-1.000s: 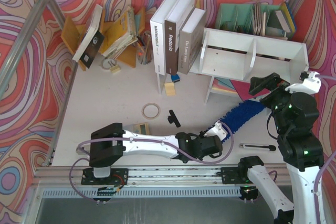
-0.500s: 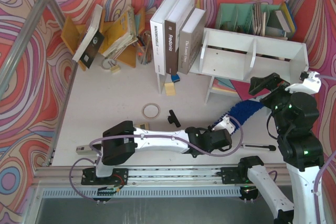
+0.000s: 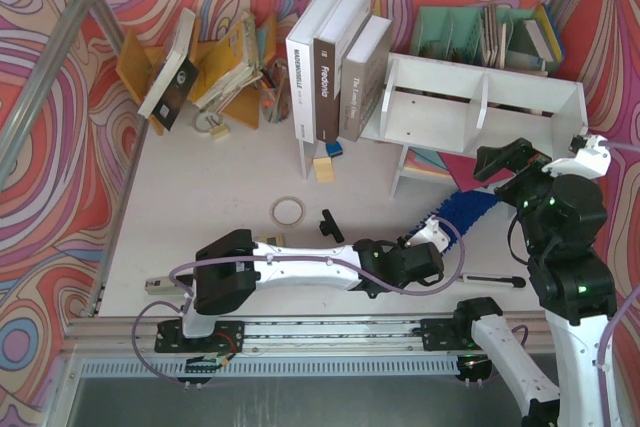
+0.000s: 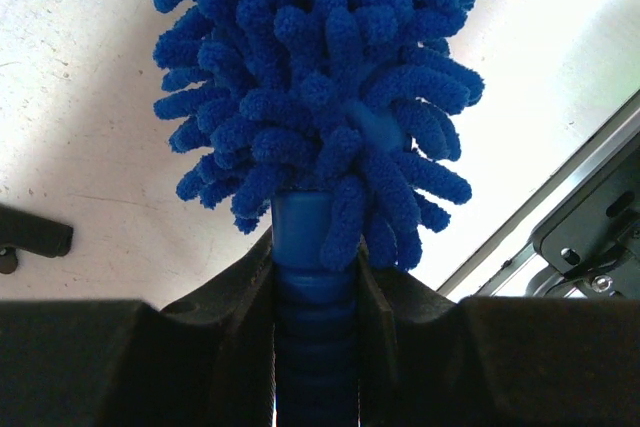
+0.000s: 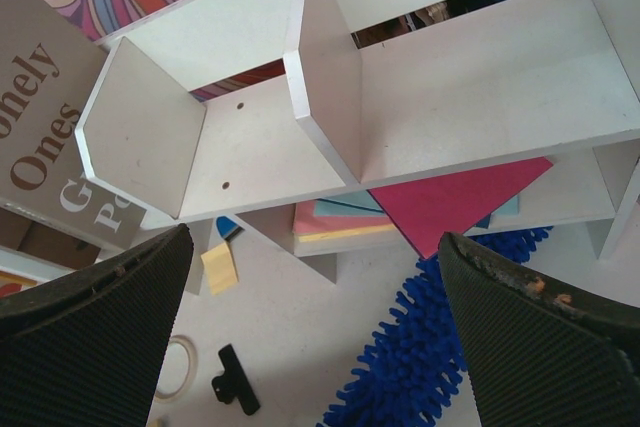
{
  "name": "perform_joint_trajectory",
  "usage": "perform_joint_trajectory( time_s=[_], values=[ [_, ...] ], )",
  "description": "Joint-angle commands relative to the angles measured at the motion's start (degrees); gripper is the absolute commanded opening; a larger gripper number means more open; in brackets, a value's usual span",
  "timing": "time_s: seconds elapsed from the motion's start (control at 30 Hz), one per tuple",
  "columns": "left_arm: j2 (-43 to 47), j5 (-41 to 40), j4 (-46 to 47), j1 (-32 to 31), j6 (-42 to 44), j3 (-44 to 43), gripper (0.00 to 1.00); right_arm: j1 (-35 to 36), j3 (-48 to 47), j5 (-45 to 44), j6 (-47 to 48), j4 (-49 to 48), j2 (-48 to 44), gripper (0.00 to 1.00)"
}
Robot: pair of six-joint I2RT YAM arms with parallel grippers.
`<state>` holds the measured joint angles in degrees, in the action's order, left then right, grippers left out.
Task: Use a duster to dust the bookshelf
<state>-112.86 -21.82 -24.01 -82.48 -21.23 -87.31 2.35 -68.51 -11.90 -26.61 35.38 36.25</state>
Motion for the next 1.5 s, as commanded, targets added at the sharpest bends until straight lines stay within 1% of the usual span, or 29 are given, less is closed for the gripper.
perform_joint_trajectory(
  time_s=[0.0,0.33,0.43,0.57,0.77,1.03,1.17,1.3,1.47],
  values=[
    [-0.35,1.86,2.15,-0.14,-0.1,1.48,0.0,0.1,-0.86,-0.36,0.94,-1.36,0.11,0.99],
    [0.33,3.32,1.96,-0.44,-0.04,3.78,0.0,0.06,-1.01,0.01,-0.07,-1.16,0.39,0.99],
    [1.13,2.18,1.7,-1.2,0.47,3.58,0.0,0.06,-0.94,0.15,-0.26,-1.1,0.45,0.99],
    [4.3,-0.14,1.93,-3.36,1.98,3.56,0.0,0.03,-0.86,0.21,-0.4,-1.0,0.49,0.99],
    [7.27,-2.91,2.71,-5.4,1.58,5.26,0.0,0.11,-0.56,0.6,-0.52,-1.1,0.49,0.99],
    [8.43,-4.87,3.36,-5.38,-0.06,8.89,0.0,0.11,0.07,0.67,-0.67,-1.04,0.12,0.99],
    [7.17,-3.94,4.35,-4.33,-0.52,11.72,0.0,0.11,0.26,0.65,-0.68,-0.97,0.05,0.99],
    [5.46,-3.4,3.89,-3.7,-0.85,12.24,0.0,0.1,0.43,0.92,-0.88,-1.02,-0.03,0.99],
    [7.94,-5.43,3.79,-3.66,-2.7,13.43,0.0,0.08,1.28,0.93,-1.27,-0.9,-0.6,0.99]
  ],
)
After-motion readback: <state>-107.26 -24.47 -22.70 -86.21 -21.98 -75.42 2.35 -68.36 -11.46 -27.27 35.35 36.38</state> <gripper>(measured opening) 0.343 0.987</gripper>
